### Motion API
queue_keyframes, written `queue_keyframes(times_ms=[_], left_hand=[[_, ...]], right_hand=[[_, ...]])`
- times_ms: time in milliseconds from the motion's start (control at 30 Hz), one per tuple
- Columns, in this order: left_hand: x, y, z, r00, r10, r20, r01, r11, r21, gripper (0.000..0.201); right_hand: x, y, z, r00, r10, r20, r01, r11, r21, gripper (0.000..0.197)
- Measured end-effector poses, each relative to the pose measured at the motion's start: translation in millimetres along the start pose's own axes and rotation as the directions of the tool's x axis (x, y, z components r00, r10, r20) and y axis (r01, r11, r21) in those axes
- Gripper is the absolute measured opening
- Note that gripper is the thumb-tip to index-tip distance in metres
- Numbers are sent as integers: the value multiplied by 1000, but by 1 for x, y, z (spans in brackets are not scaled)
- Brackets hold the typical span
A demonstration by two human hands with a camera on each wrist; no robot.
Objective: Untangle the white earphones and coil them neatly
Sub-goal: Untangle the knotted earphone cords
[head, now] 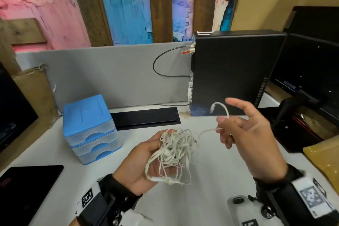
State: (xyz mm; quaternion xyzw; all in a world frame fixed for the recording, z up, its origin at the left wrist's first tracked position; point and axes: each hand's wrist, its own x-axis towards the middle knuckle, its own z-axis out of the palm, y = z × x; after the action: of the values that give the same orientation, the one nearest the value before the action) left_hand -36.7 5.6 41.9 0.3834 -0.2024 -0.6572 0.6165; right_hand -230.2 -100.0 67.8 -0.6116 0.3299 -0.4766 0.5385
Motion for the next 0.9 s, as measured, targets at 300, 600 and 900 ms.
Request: queue_keyframes(times_ms=[300, 600, 900], left_hand=[[-5, 13, -9, 999, -48, 25, 51, 979, -197, 52], [1, 12, -11, 999, -46, 15, 48, 981, -187, 50], [3, 9, -10, 997, -6, -77, -6, 989, -151, 45]], right_hand=[[6, 31, 5, 922, 235, 307, -161, 956, -247, 28], [-17, 34, 22, 930, -122, 345, 239, 918, -318, 45], [-35, 38, 36, 837, -409, 365, 540, 725, -427, 16]])
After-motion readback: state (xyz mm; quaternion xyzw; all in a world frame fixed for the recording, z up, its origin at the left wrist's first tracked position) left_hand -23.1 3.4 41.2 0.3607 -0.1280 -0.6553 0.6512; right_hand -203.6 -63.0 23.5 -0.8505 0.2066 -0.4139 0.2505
